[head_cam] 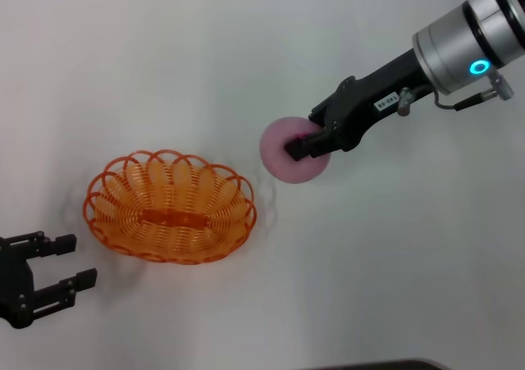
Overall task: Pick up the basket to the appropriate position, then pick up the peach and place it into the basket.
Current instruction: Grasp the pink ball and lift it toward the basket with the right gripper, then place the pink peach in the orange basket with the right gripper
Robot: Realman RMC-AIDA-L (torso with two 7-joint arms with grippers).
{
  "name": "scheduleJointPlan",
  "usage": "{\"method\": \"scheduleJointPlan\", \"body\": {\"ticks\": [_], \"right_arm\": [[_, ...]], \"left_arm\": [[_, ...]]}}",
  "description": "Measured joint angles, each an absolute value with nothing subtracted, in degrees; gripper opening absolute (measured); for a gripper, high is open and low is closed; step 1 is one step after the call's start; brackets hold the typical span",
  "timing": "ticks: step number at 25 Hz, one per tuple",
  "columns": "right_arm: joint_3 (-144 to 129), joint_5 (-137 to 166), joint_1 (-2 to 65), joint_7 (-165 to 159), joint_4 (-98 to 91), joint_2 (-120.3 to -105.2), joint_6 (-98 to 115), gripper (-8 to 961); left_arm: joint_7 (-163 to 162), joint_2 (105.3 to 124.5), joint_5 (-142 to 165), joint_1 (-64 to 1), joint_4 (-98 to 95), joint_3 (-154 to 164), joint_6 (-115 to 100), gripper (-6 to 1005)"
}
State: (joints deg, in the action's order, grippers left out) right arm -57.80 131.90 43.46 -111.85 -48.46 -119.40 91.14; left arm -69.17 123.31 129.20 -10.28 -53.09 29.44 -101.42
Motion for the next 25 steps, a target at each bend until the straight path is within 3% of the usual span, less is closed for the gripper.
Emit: {"method": "scheduleJointPlan", "body": {"ticks": [10, 25], "right_arm": [[-61.5, 123.6, 44.3, -110.2, -46.4, -120.02, 91.5, 269], [-75.5, 117.0, 48.1, -109.4, -41.5, -120.26, 82.0, 269]], "left_arm": [[-69.2, 123.31, 129.2, -10.3, -52.9, 29.4, -101.3, 584], [-69.5, 123.4, 129.2, -10.3, -53.0, 29.4, -101.0, 584]]}}
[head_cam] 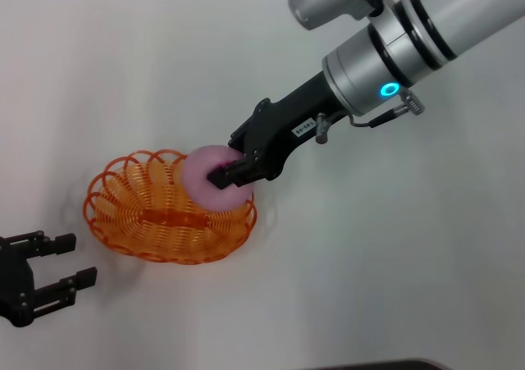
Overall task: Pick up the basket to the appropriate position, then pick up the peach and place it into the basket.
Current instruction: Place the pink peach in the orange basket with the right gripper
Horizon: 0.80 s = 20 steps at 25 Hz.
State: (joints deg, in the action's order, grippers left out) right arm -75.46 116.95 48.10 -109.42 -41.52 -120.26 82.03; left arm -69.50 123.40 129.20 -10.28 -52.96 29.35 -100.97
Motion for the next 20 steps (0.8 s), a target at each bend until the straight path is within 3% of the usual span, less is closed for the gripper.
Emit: {"method": "scheduleJointPlan", "body": {"ticks": [5, 15, 20], "right_arm": [[-76.3, 116.5, 48.9, -108.1, -40.2, -120.38, 80.8, 273], [-76.4, 114.7, 48.9, -107.2, -39.5, -120.3, 80.5, 677], [-75.9, 113.9, 47.5, -106.0, -39.6, -120.08, 80.5, 736]], "left_arm": [[-69.7, 123.51, 129.2, -10.3, -52.9, 29.4, -100.9, 583], [-70.1, 123.5, 129.2, -10.3, -53.0, 29.4, -100.9, 583], [-70.1, 123.5, 129.2, -10.3, -53.1, 29.3, -100.9, 584]]}}
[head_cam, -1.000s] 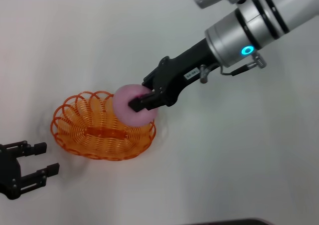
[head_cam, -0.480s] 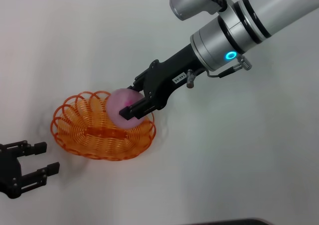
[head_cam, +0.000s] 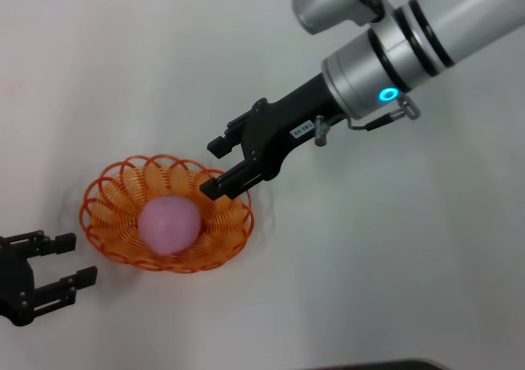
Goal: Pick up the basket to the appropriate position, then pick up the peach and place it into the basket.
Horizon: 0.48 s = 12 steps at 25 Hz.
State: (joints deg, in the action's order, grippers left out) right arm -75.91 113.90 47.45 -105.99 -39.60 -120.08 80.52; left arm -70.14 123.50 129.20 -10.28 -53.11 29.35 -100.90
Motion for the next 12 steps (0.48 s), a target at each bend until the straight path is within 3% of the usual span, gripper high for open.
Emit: {"method": "scheduleJointPlan", "body": {"ticks": [12], "right_arm": [[-66.0, 109.6, 32.2, -85.7, -42.4, -119.32, 86.8, 751]], "left_arm": [[-70.1, 123.42, 129.2, -10.3, -52.7, 27.5, -101.4, 583]]}}
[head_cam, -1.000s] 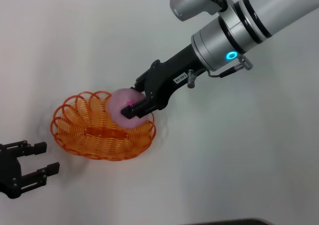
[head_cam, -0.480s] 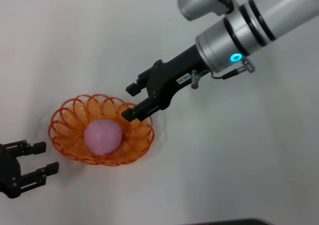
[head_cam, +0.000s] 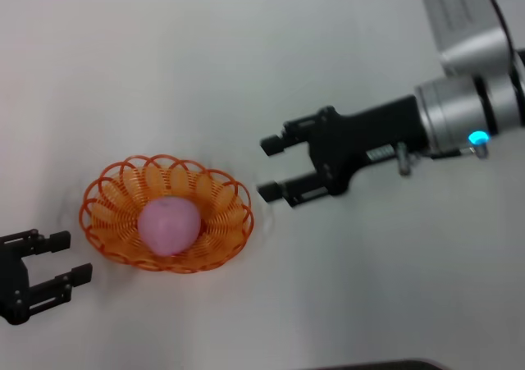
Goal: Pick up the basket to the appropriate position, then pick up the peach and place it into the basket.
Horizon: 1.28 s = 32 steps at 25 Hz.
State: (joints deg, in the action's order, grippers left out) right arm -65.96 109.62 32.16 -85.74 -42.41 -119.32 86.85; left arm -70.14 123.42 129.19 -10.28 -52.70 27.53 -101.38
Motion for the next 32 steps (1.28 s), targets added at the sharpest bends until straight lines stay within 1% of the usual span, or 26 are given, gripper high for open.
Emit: {"method": "scheduleJointPlan", "body": {"ticks": [4, 8, 13, 19, 32], "right_arm": [[-63.5, 109.1, 27.3, -76.1, -41.4, -119.87, 87.7, 761], [-62.6, 107.9, 24.8, -72.7, -38.8, -119.74, 87.6, 770], [-59.2, 107.8, 23.2, -66.3, -34.9, -119.8, 87.2, 927], [-55.2, 107.8, 22.2, -59.7, -30.3, -119.7, 86.9, 942], [-54.8, 108.3, 22.2, -57.0, -29.0, -119.7, 85.1, 942]], "left_arm": [[-70.2, 123.6, 129.2, -10.2, -52.6, 26.9, -101.6, 584], [-70.2, 123.66, 129.2, -10.0, -51.9, 26.7, -101.7, 585], [-70.2, 123.66, 129.2, -10.0, -51.0, 26.7, -101.8, 584], [-70.2, 123.55, 129.1, -10.0, -50.3, 26.6, -102.0, 583], [-69.1, 123.64, 129.3, -9.6, -50.3, 27.0, -102.0, 583]]}}
